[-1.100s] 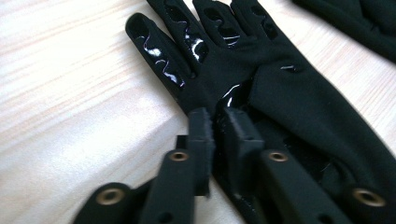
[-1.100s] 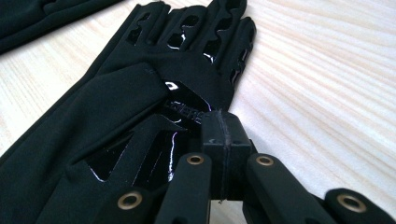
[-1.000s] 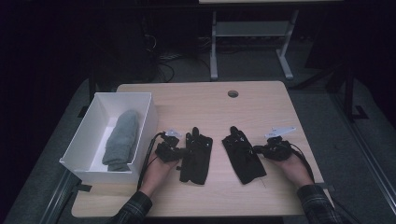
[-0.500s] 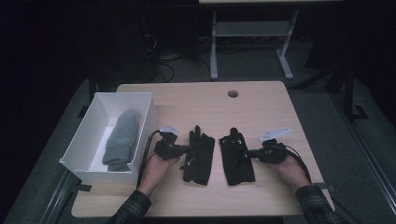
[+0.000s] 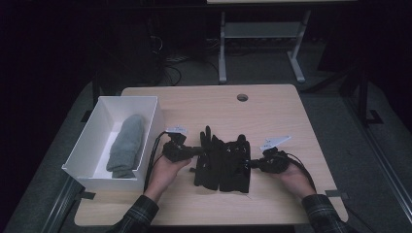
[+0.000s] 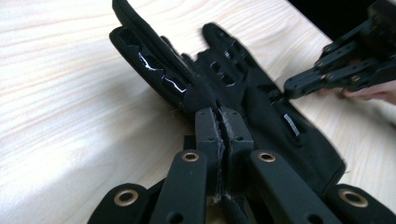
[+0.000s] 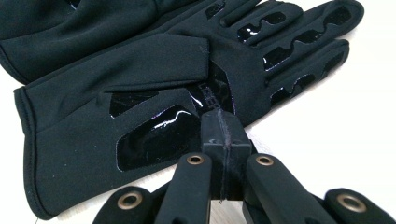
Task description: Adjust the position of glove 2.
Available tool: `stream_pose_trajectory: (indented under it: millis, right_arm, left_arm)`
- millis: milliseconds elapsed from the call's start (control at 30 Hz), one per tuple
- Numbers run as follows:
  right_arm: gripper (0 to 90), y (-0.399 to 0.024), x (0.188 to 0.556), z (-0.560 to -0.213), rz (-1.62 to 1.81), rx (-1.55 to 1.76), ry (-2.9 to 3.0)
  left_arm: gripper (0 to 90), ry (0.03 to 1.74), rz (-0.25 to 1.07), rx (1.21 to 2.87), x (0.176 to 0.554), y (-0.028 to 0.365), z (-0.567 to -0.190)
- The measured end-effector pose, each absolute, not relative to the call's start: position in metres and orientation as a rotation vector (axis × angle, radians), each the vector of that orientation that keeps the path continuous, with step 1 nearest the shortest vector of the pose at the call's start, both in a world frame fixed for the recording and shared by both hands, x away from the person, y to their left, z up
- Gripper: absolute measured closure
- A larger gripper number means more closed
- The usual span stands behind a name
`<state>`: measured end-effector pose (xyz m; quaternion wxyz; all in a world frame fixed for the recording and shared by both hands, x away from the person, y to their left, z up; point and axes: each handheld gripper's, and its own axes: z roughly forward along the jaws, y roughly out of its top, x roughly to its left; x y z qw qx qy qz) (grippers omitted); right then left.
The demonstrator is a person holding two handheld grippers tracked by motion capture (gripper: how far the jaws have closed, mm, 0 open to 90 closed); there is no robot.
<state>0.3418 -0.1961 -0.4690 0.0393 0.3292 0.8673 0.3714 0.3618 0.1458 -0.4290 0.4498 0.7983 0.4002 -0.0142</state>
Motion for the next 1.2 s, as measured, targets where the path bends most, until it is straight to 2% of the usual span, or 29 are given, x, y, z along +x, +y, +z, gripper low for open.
stream_pose_trajectory:
  millis: [467,1200]
  right_arm:
    - [90.0,-0.175,0.342,-0.47,1.177,0.971,2.694]
    - [90.0,-0.118,0.343,-0.467,1.252,0.855,2.751]
  left_arm:
    - [87.2,0.907,-0.107,1.941,0.36,0.124,-0.414]
    - [87.0,0.913,-0.134,2.001,0.361,0.113,-0.43]
